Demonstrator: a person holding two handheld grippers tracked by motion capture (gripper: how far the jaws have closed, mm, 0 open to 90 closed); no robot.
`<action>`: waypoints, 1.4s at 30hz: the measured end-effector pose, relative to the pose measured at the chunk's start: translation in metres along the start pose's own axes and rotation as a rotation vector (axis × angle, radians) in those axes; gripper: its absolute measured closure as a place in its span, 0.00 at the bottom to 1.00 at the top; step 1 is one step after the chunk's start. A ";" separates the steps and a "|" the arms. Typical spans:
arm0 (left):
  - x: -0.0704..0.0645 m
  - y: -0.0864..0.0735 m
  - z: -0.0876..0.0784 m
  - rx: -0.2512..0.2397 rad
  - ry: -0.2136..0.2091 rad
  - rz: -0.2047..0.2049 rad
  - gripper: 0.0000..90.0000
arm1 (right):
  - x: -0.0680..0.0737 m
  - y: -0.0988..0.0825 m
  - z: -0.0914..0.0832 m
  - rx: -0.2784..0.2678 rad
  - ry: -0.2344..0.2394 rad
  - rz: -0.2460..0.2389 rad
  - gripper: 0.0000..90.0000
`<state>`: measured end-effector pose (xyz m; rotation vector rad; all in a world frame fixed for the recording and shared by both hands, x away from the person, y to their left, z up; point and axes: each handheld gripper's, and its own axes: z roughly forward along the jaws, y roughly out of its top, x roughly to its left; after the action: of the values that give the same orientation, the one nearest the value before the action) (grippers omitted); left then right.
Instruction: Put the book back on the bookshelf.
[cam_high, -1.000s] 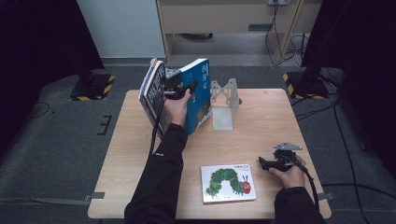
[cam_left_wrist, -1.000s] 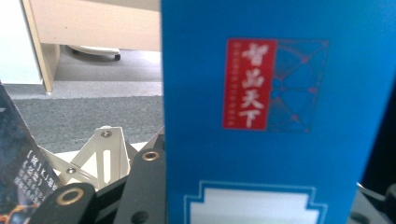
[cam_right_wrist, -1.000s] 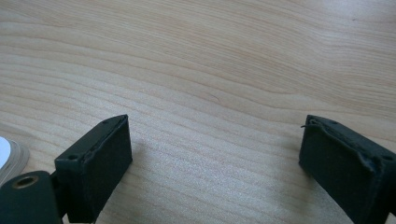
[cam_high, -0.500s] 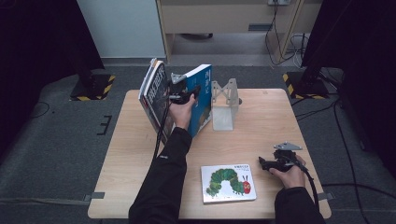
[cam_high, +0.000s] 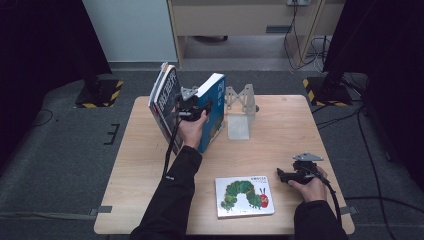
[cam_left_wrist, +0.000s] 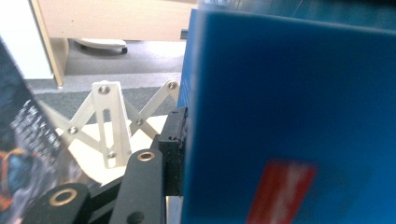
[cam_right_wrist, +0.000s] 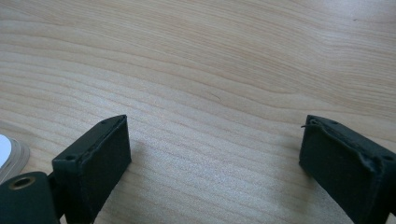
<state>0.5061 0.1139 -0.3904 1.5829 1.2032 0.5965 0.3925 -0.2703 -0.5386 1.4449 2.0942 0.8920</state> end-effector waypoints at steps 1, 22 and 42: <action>0.001 -0.002 -0.002 -0.001 0.000 -0.001 0.65 | 0.000 0.000 0.000 0.000 0.000 0.000 0.10; -0.010 -0.025 -0.027 -0.003 -0.014 0.072 0.63 | 0.000 0.000 0.000 0.000 -0.001 0.002 0.10; -0.016 -0.026 -0.029 -0.017 0.043 0.028 0.64 | 0.000 0.000 0.000 0.002 0.001 -0.001 0.10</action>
<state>0.4657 0.1111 -0.4006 1.5815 1.2066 0.6599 0.3922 -0.2701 -0.5385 1.4442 2.0972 0.8900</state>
